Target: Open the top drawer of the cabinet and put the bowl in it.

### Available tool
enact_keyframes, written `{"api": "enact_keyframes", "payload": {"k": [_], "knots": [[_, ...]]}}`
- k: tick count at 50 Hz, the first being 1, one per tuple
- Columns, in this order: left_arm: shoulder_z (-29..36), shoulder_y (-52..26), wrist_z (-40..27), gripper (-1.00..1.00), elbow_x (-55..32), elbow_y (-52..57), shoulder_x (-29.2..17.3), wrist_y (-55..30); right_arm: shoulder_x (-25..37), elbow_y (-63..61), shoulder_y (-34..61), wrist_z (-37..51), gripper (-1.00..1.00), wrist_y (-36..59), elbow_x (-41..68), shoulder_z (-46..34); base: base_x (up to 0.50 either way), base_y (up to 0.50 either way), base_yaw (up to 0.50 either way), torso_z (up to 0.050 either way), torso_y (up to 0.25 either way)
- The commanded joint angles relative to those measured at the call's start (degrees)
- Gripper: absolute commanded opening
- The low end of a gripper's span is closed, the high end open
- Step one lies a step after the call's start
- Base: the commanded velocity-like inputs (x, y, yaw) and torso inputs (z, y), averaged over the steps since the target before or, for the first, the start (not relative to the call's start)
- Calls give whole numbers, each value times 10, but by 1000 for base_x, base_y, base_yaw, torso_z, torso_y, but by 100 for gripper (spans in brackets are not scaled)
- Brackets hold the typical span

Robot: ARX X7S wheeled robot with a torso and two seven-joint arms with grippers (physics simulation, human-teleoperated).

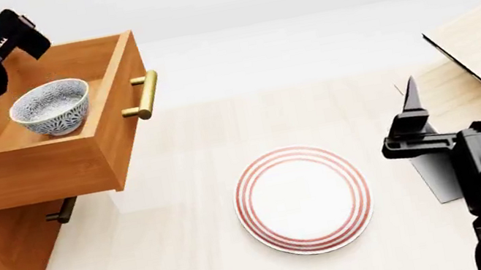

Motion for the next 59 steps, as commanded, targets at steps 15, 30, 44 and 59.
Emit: {"api": "enact_keyframes", "payload": {"k": [15, 30, 44, 59], "knots": [[-68, 172, -91, 100, -95, 526, -154, -26, 19, -74, 15, 32, 100, 38, 11, 4, 0, 0, 0, 0, 0], [-216, 449, -105, 100, -145, 819, -313, 84, 85, -202, 26, 115, 100, 84, 114, 52, 0, 0, 0, 0, 0], [-382, 588, -107, 100, -188, 926, -394, 141, 448, -202, 182, 439, 100, -210, 278, -236, 0, 0, 0, 0, 0], [-512, 622, -127, 100, -248, 966, -421, 126, 549, -202, 592, 499, 100, -308, 298, -658, 0, 0, 0, 0, 0]]}}
